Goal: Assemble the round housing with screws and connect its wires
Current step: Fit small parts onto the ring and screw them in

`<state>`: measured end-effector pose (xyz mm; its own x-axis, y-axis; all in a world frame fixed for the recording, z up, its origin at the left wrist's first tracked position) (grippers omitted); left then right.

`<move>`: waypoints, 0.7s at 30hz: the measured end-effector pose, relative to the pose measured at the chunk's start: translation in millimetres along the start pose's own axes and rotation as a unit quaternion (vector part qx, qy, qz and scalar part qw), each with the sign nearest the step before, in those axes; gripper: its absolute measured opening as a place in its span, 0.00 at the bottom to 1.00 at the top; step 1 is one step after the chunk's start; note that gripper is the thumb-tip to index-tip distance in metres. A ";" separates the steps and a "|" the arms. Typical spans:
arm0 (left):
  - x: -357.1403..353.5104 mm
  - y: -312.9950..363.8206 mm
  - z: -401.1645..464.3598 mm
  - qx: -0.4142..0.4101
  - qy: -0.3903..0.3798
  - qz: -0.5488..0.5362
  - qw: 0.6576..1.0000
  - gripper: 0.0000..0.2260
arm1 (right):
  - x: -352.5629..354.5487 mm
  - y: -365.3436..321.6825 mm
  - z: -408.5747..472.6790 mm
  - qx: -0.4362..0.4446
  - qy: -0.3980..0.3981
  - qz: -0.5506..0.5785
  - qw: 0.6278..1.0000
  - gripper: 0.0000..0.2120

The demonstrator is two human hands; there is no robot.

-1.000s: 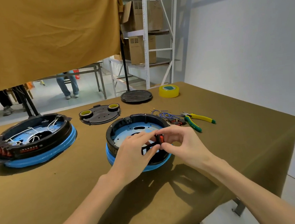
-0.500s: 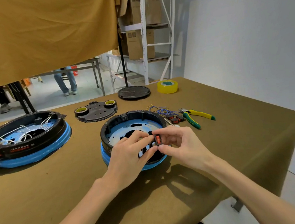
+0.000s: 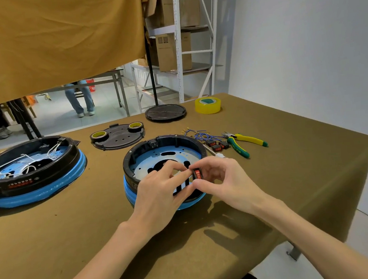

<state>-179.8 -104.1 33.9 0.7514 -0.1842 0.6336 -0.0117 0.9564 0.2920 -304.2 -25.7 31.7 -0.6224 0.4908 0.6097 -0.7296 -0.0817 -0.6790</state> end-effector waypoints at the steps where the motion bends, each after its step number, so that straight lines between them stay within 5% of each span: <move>1: -1.0 0.3 -0.1 -0.001 -0.003 0.003 1.000 0.18 | -1.5 0.9 -0.8 -0.004 -0.001 -0.010 1.000 0.11; 21: -3.8 1.6 1.7 0.028 -0.021 -0.004 0.999 0.16 | 11.9 -2.9 -10.5 -0.024 0.082 -0.163 0.983 0.15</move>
<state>-183.9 -102.3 33.2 0.7227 -0.2032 0.6606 -0.0429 0.9408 0.3362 -306.5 -10.5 36.6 -0.3004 0.6182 0.7264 -0.8659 0.1427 -0.4795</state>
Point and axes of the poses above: each hand's wrist, its own z-axis towards the middle knuckle, its own x-axis out of the back of the hand, y = z × x, the point moved 9 cm from there along z, towards the middle knuckle, and after that the axes turned 14 degrees about -z, right-handed, at the moved point
